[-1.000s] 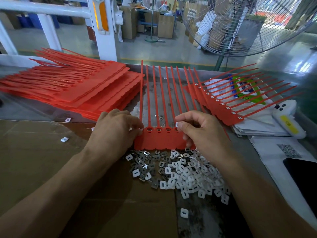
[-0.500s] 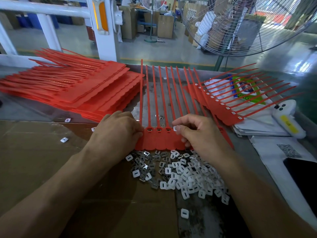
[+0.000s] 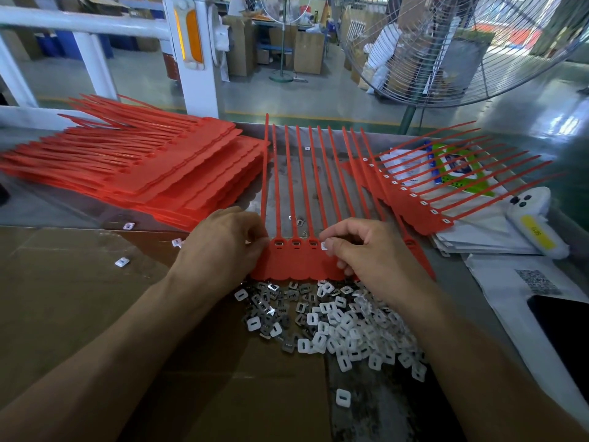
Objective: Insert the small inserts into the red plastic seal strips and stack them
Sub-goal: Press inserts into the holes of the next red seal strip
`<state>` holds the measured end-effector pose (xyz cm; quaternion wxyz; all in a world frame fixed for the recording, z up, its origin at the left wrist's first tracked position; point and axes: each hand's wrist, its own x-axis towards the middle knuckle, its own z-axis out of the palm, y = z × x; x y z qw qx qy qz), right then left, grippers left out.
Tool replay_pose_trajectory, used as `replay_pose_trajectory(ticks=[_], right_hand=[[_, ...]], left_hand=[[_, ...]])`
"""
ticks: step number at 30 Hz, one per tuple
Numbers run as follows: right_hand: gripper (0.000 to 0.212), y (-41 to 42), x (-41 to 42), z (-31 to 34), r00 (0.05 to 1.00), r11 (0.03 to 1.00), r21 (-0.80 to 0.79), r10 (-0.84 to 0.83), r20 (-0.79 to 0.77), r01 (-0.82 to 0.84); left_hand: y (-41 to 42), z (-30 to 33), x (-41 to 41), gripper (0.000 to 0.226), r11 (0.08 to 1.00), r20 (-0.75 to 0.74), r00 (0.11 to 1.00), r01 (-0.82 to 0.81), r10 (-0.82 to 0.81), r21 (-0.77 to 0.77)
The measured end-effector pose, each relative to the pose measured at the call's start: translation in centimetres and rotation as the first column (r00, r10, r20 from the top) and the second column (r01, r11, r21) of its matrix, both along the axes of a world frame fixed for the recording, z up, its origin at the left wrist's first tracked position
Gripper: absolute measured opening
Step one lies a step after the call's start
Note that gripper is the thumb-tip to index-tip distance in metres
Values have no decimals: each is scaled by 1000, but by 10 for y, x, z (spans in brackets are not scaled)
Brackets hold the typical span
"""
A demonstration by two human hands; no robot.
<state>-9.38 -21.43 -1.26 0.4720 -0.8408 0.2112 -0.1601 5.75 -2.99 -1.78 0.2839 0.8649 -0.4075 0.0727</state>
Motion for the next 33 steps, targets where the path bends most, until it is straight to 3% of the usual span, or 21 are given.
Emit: replay_pose_trajectory(ticks=[9, 18, 24, 29, 33], right_hand=[[14, -1, -1, 2, 1000, 1000, 22, -11, -11, 12], [12, -1, 0, 3, 1000, 999, 45, -14, -21, 15], [11, -3, -1, 3, 999, 998, 56, -34, -30, 36], [12, -2, -2, 5, 1000, 998, 63, -22, -8, 23], [16, -1, -3, 6, 1000, 998, 68, -16, 5, 16]], left_hand=[[-2, 2, -3, 2, 999, -98, 995, -25, 22, -24], [-4, 2, 0, 6, 999, -81, 996, -37, 35, -24], [7, 9, 5, 8, 985, 41, 991, 118, -124, 124], [8, 15, -5, 24, 952, 153, 972, 131, -178, 276], [10, 16, -8, 27, 945, 114, 980, 121, -162, 302]])
